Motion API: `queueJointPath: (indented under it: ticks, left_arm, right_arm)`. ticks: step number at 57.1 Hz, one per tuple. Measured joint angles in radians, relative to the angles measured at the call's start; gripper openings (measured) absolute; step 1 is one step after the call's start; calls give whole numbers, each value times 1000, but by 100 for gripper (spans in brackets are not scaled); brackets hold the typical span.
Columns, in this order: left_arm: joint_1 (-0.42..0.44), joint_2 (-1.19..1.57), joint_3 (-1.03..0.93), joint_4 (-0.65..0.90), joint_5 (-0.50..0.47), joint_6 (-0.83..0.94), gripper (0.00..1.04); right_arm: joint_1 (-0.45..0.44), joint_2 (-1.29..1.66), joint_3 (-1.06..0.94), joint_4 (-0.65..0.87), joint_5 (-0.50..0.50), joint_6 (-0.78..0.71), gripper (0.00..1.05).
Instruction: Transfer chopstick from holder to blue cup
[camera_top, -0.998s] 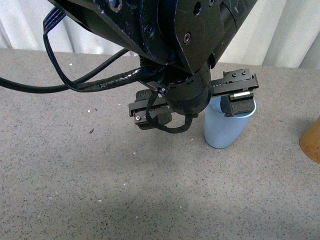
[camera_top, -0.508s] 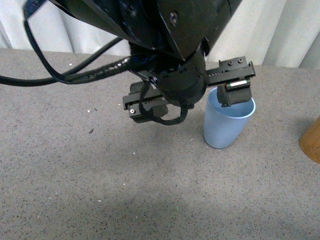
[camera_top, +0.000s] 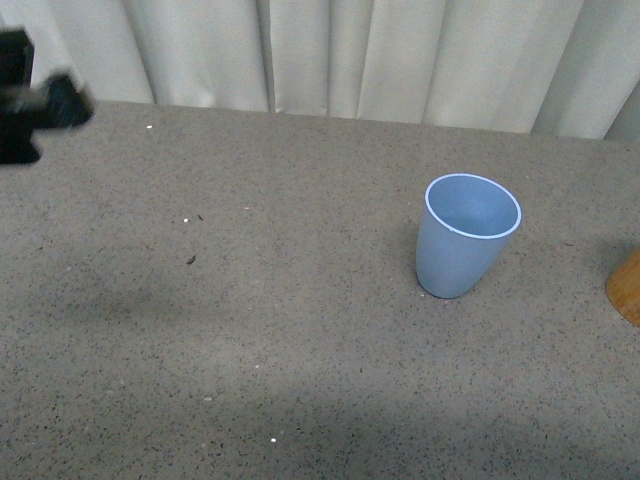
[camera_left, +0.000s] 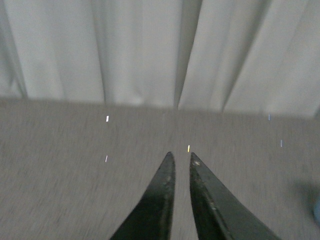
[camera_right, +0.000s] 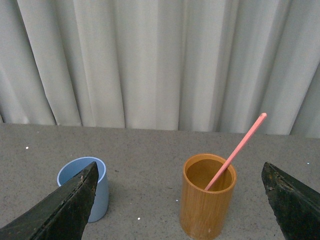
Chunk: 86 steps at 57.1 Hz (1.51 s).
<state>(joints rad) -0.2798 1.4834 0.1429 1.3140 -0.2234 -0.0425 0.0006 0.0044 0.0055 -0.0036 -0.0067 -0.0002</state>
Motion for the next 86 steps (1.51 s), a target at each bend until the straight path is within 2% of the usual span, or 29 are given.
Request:
queueJointPath:
  ticks: [2,3,5,6,8,10,15,17,48,68,74,78,86]
  left_arm:
    - [94,-165,-95,-141,102,11,7]
    - [162,-304,-129,-286,140,12,4]
    - [229,-514,-127,-486,182,18,4]
    - [254,-687,-125,-646,195,20,4]
    - [266,-917,-125,-860,211,24,4]
    - [269,-1072,-125,-996,219,26,4]
    - [274,-1360,-125,-1241,219,31,4]
    - [274,-1416,-125,-1286,220,31,4]
    - [276,-1479,-125,-1312,223,35,4]
    - [276,-1479,-125,-1313,223,34,61]
    - [276,-1479,-125,-1313,223,35,81]
    - [276,-1479,-125,-1313,223,35,100]
    - [276,-1479,-125,-1313,223,36,98]
  right_arm:
    - [0,0,0,0,3,0,95]
    - [0,1,0,0,9,1,95]
    - [0,3,0,0,13,1,95]
    - [0,0,0,0,13,1,95]
    - [0,0,1,1,11,1,95]
    - [0,0,0,0,9,1,95]
    - [0,0,0,0,5,0,95]
    - [0,0,0,0,5,0,95]
    - [0,0,0,0,6,1,95]
    - [0,0,0,0,6,1,95]
    - [0,0,0,0,6,1,95]
    - [0,0,0,0,6,1,95]
    - [0,0,0,0,6,1,95]
